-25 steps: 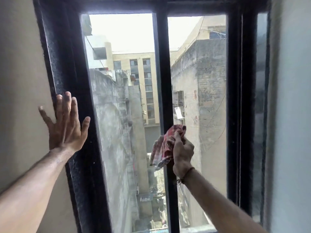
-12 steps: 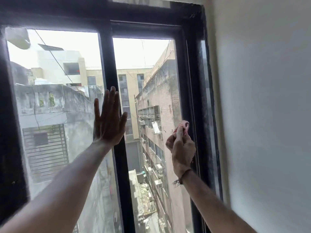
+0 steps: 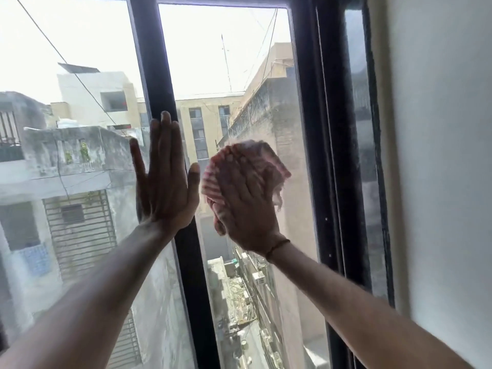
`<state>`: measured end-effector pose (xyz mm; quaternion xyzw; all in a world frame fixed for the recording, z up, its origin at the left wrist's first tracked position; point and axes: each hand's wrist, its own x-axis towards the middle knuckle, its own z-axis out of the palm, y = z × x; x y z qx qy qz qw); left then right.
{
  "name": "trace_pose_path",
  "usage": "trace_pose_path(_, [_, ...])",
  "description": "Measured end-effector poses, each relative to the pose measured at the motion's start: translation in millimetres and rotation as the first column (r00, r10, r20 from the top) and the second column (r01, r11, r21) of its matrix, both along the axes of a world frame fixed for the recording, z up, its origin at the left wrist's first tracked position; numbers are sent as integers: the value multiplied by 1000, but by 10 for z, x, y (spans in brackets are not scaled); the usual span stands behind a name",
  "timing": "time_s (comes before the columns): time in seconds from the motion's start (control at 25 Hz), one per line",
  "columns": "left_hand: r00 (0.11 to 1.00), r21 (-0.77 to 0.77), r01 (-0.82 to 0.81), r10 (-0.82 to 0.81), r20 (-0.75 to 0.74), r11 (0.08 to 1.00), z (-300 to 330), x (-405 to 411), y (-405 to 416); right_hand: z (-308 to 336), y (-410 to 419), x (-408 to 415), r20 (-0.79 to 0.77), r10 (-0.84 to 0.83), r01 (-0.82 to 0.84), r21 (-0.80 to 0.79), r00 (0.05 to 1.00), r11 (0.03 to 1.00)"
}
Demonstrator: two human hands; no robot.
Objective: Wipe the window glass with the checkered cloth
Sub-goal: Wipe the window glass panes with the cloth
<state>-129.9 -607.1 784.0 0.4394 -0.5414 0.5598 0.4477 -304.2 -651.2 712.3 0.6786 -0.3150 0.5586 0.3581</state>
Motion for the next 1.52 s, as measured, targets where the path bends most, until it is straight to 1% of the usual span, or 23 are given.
trace_pose_path(0.08, [1000,8,-1,1,11,1000,-4,24,20,-385,51,-167,-212,-72,57,-73,975,996])
trace_pose_path(0.16, [1000,-4,7,-7,15,1000,1,20,28,-700,40,-647,-275,-124,126,-12,953,992])
trace_pose_path(0.2, [1000,-8,10,-10,11,1000,-13,13,23,-725,25,-833,-208,-127,154,117,970,981])
trace_pose_path(0.28, [1000,-28,-7,7,-3,1000,-22,-5,4,-480,-49,-897,61,-162,134,327,985,935])
trace_pose_path(0.36, [1000,-32,-17,17,-3,999,-15,-19,-4,-224,-18,-568,160,-131,72,331,978,941])
trace_pose_path(0.4, [1000,-37,-25,25,4,999,-10,-13,-5,-211,12,-369,95,-99,72,258,991,964])
trace_pose_path(0.44, [999,-45,-36,37,8,998,-6,-1,3,-324,30,-216,-50,-85,92,164,995,982])
trace_pose_path(0.52, [999,-48,-42,43,15,998,-13,13,12,-731,71,-261,-342,-130,155,48,931,987])
trace_pose_path(0.56, [999,-43,-30,31,17,999,-23,9,15,-897,84,-435,-396,-150,176,31,906,984])
trace_pose_path(0.64, [1000,-34,6,-6,17,999,-30,-13,20,-975,44,-742,-266,-149,180,95,952,979])
trace_pose_path(0.68, [1000,-30,18,-18,10,999,-33,-23,21,-903,27,-805,-114,-155,175,186,981,967])
trace_pose_path(0.76, [1000,-31,24,-24,-2,999,-26,-38,30,-595,-21,-681,185,-174,106,327,967,939])
trace_pose_path(0.8, [1000,-27,20,-20,0,999,-17,-42,40,-435,-10,-499,248,-169,78,340,954,937])
trace_pose_path(0.84, [1000,-21,17,-17,4,1000,-15,-39,55,-350,11,-308,233,-143,67,306,962,950])
trace_pose_path(0.92, [999,-15,25,-25,21,1000,-24,-28,87,-498,-6,-111,-35,-118,121,114,992,986])
trace_pose_path(1.0, [999,-2,33,-33,20,999,-37,-42,115,-776,-11,-377,-319,-191,189,-36,928,981])
trace_pose_path(1.04, [999,5,30,-30,11,1000,-41,-56,119,-861,-14,-597,-355,-206,200,-55,912,978])
trace_pose_path(1.08, [1000,6,20,-20,-3,1000,-50,-68,117,-891,-26,-770,-292,-193,201,-4,937,980])
trace_pose_path(1.2, [999,-18,-22,22,-26,1000,-41,-68,84,-492,-87,-798,87,-147,117,283,985,952])
trace_pose_path(1.28, [999,-18,-29,29,-18,999,-45,-45,80,-110,-97,-468,180,-116,63,274,977,960])
trace_pose_path(1.36, [1000,-9,-24,24,-2,1000,-57,-27,84,-42,-80,-246,87,-65,51,152,994,987])
trace_pose_path(1.44, [1000,10,-8,8,9,1000,-56,-34,109,-351,-100,-381,-189,-106,106,-11,976,994])
trace_pose_path(1.52, [1000,17,-5,6,-3,1000,-49,-46,123,-675,-40,-748,-421,-157,133,-87,893,987])
